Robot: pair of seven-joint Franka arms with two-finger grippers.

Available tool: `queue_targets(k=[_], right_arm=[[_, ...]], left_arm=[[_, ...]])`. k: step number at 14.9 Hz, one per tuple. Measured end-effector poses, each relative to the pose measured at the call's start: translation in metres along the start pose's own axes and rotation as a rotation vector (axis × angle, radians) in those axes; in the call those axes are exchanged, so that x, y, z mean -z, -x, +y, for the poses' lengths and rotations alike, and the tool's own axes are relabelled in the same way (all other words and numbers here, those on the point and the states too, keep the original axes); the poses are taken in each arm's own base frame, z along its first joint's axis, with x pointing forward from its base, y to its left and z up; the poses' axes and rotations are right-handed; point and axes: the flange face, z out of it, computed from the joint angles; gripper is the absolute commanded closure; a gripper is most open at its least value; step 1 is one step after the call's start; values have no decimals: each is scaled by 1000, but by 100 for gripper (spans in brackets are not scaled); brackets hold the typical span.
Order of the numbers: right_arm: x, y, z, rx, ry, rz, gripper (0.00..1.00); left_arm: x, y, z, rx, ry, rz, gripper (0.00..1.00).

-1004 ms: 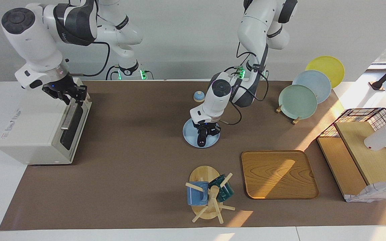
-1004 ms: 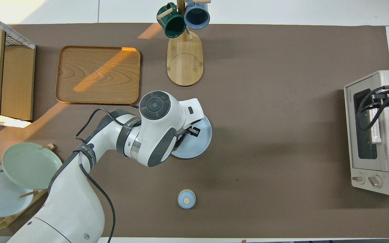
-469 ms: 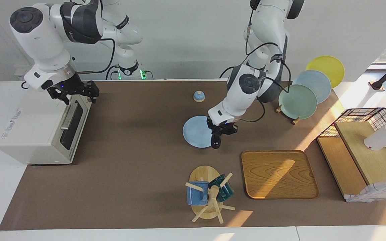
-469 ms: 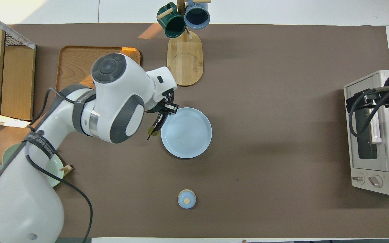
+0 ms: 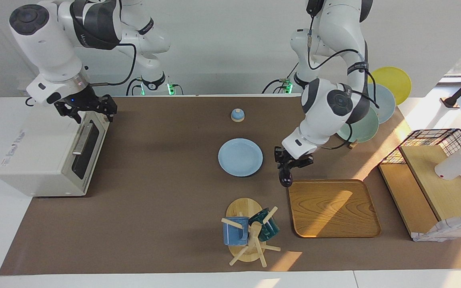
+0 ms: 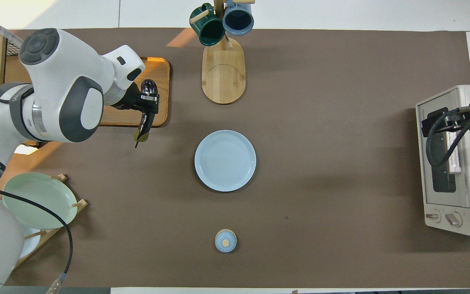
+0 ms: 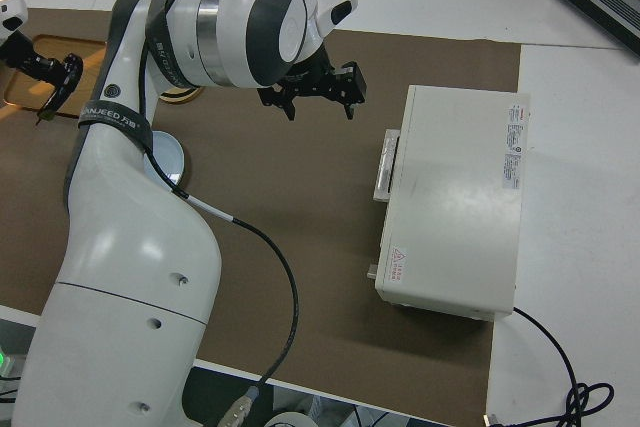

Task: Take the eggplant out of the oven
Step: 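Carry the eggplant with the left gripper over the wooden tray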

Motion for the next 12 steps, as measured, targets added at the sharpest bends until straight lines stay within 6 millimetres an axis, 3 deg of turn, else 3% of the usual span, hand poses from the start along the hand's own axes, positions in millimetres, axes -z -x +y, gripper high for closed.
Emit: queue_targets(k=[5, 8, 12], right_arm=[[4, -2, -1, 2, 1, 19, 0], [6, -3, 1, -9, 2, 33, 0], [8, -4, 3, -34, -22, 39, 0]], left_arm=[[-31, -18, -68, 103, -28, 20, 100], [-55, -27, -84, 134, -40, 48, 100], [-61, -31, -96, 154, -46, 70, 100]])
